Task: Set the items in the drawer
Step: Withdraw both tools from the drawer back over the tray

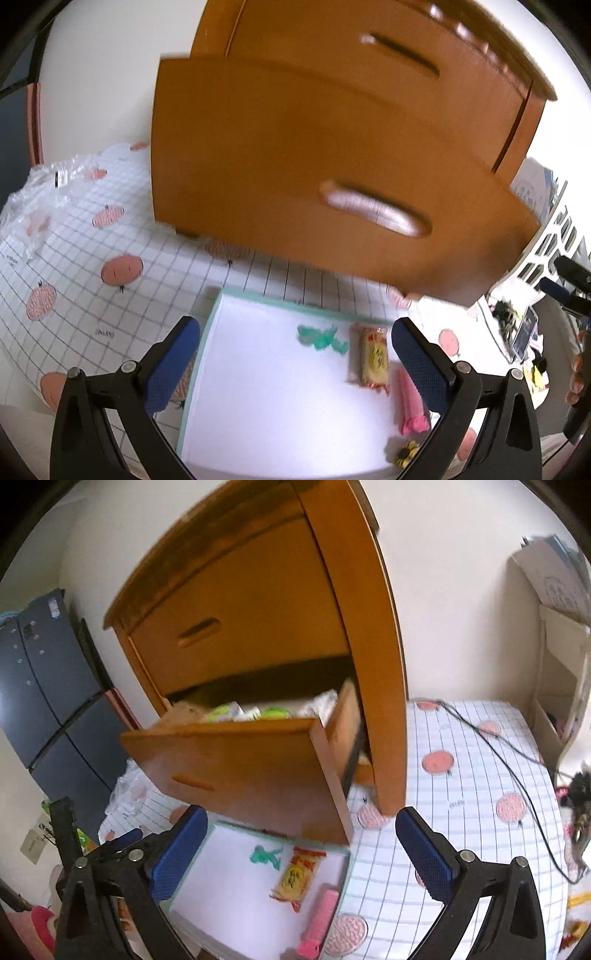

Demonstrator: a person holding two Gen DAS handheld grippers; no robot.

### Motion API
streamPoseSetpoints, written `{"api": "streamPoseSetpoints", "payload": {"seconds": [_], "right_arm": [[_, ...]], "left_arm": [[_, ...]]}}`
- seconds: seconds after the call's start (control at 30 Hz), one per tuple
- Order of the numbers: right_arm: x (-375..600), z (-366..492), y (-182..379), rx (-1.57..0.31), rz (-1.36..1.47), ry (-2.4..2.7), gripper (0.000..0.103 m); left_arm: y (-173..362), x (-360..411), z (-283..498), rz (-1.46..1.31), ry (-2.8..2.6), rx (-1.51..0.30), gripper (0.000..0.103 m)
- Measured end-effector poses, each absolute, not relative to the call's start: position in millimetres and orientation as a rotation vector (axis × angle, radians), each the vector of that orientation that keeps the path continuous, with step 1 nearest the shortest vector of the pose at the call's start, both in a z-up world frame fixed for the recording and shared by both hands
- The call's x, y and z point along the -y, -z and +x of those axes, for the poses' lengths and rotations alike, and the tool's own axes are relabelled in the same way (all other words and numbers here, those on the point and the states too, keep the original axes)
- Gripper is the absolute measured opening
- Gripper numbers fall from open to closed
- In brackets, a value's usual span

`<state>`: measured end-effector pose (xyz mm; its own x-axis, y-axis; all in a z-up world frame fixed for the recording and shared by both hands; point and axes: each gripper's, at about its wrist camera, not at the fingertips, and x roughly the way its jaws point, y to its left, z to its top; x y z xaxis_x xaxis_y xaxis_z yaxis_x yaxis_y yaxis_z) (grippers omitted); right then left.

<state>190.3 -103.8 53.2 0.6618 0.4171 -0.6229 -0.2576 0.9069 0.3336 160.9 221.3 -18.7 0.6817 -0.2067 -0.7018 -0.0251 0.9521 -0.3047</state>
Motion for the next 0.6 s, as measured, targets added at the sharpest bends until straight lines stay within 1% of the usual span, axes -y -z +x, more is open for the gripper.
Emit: {"api": "streamPoseSetpoints", "payload": {"seconds": [0.17,0.27,0.4,0.5,0.6], "right_arm": [[87.6,187.5,-39.3,-0.817,0.198,-0.380,0.103],[76.2,185.8,-21.8,-0.880,0.182,-0.363,0.103],[63.1,191.6,19.4,-1.010,0.213,-0.347,0.103],[49.9,196.6,50.3,-1.083,0.181,-0.333,0.103],[38.1,199.7,70.2,-1.104,0.135,-0.326,0.098]], "left_arm": [[40.7,-215.7,162.9,-0.245,0.095,-0.911,0.103],[51.0,-214.0,163.3,-0.213,0.091,-0.946,0.103],[64.1,-212.6,167.1,-0.204,0.085,-0.993,0.103],[74.6,-209.2,169.6,-0.184,0.082,-1.021,0.103],[81.3,-205.1,173.5,-0.171,0.080,-1.046,0.103]]}}
